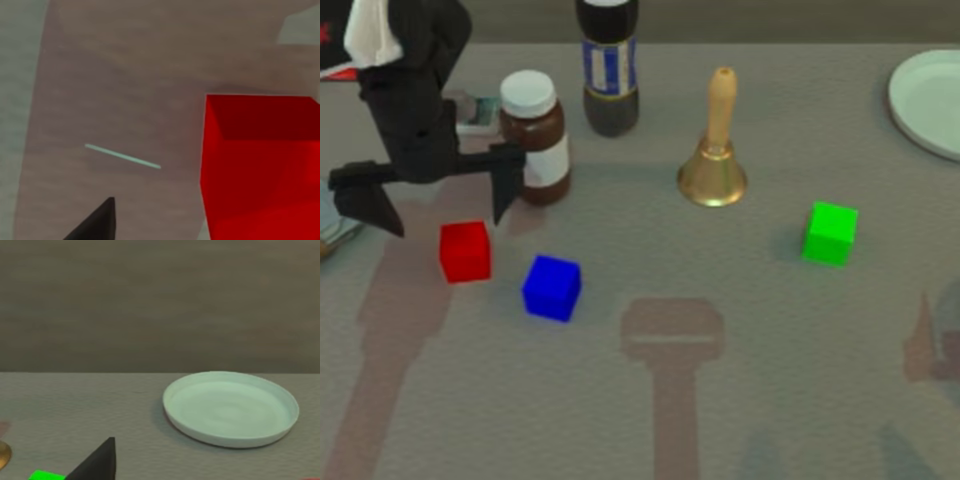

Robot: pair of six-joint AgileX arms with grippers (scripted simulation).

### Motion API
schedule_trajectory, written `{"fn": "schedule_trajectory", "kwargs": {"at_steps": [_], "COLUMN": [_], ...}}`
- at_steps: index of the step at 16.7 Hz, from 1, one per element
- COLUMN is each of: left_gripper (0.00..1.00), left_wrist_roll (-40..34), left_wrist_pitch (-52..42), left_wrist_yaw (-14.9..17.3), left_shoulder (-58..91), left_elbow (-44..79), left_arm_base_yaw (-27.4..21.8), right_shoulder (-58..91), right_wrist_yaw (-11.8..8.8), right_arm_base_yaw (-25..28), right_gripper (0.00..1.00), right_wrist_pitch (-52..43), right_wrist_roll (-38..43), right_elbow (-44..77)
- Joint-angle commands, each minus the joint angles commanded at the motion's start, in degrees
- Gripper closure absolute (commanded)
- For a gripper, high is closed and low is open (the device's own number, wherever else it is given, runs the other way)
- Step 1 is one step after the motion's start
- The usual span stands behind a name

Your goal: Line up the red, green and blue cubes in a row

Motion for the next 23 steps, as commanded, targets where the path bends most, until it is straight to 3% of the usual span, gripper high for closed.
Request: {"fn": "schedule_trajectory", "kwargs": {"at_steps": [6, 11, 23], "left_gripper": [0.00, 0.00, 0.90], "left_wrist_roll": [0.0, 0.0, 0.0], "left_wrist_pitch": [12.5, 13.2, 13.2], "left_wrist_yaw": [0.0, 0.1, 0.1], "left_shoulder": [4.9, 5.3, 5.3], "left_elbow": [-7.3, -7.8, -7.8], "left_arm_base_yaw": [-0.1, -0.1, -0.1], "right_shoulder": [0.0, 0.0, 0.0], "right_wrist_yaw": [0.0, 0.0, 0.0], "right_arm_base_yaw": [0.0, 0.0, 0.0], "right_gripper": [0.00, 0.00, 0.00], "right_wrist_pitch": [0.0, 0.0, 0.0], "right_wrist_roll": [0.0, 0.0, 0.0], "right_elbow": [0.0, 0.0, 0.0]}}
